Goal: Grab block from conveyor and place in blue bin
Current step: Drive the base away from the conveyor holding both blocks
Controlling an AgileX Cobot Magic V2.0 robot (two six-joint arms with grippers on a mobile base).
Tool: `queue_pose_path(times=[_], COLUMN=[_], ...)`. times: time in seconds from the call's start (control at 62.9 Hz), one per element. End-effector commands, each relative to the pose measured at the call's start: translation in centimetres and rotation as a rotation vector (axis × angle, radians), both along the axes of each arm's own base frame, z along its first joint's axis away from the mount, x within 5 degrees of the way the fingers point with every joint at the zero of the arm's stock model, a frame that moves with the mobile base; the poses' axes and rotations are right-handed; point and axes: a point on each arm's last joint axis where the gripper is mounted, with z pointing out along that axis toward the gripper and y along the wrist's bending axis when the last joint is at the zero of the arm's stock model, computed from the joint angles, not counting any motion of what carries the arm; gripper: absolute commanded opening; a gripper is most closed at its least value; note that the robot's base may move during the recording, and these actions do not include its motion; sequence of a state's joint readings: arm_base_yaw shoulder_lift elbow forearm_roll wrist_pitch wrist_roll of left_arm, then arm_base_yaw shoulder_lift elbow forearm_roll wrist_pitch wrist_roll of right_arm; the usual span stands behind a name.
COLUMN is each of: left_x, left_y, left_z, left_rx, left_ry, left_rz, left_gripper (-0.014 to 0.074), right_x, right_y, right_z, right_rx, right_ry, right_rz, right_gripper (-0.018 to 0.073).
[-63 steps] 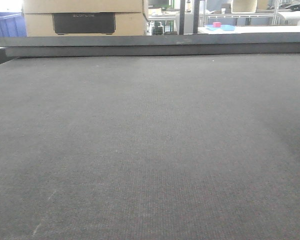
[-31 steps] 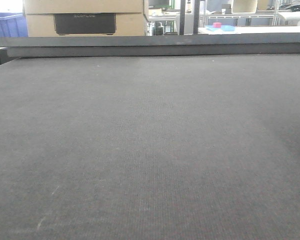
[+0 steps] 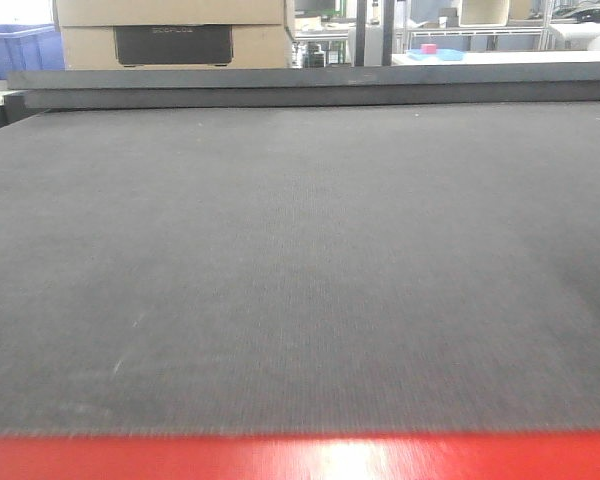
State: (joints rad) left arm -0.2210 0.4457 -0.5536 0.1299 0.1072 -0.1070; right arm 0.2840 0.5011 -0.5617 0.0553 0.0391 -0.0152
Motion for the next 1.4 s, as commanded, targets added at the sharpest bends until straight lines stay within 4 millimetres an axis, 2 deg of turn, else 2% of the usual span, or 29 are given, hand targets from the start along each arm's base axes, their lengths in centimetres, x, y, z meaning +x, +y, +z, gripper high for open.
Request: queue_pose_path(times=[0.0,1.382], left_x=[-0.11,-0.11], left_y=[-0.04,-0.04], left_z=[0.18,0.18], left_rx=[-0.002,-0.002], left_ry=[-0.023,-0.023], left_rz=[-0.007,-0.007], left_gripper=[-0.0111,-0.0111], right_x=[-0.16,-0.16], right_y=[-0.04,-0.04], right_z=[0.22,0.22], right_rx=[-0.002,-0.002], right_ry=[-0.026,-0.026], right_rz=[0.000,0.000], right_gripper=[-0.0161,-0.0161])
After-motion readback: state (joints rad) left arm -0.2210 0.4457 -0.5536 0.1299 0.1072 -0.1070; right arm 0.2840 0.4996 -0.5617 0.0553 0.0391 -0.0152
